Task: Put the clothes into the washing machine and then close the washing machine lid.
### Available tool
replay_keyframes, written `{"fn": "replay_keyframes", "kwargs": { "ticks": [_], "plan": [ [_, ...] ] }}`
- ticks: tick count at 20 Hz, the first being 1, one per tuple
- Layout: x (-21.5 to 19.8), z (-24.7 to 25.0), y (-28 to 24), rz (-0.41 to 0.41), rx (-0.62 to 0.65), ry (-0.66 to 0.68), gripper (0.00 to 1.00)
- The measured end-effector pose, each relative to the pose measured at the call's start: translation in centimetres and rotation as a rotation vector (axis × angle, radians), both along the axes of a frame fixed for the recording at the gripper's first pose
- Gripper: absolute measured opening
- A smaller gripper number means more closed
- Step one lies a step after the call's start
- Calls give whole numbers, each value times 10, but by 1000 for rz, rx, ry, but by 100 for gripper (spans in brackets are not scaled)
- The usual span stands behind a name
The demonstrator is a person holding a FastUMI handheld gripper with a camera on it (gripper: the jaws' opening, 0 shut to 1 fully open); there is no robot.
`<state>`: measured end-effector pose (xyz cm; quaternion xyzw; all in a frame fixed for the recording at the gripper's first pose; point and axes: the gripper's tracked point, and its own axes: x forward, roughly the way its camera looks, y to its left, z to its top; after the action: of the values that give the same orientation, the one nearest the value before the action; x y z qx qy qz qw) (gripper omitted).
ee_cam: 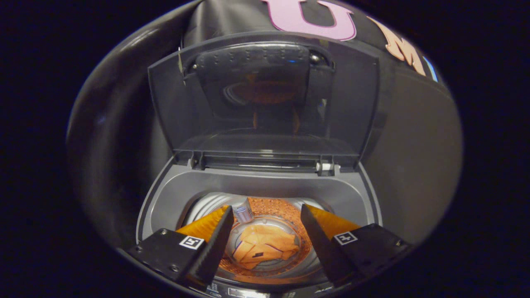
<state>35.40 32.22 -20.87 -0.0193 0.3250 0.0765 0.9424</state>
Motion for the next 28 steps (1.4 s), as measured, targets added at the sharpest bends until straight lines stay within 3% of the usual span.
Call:
{"fn": "replay_keyframes", "kwargs": {
  "ticks": [12,20,24,28],
  "plan": [
    [26,130,29,12,73,-202,98],
    [79,231,36,-25,106,-426,97],
    [118,246,32,-46,63,-531,97],
    [154,226,36,-79,75,-480,96]
  ]
}}
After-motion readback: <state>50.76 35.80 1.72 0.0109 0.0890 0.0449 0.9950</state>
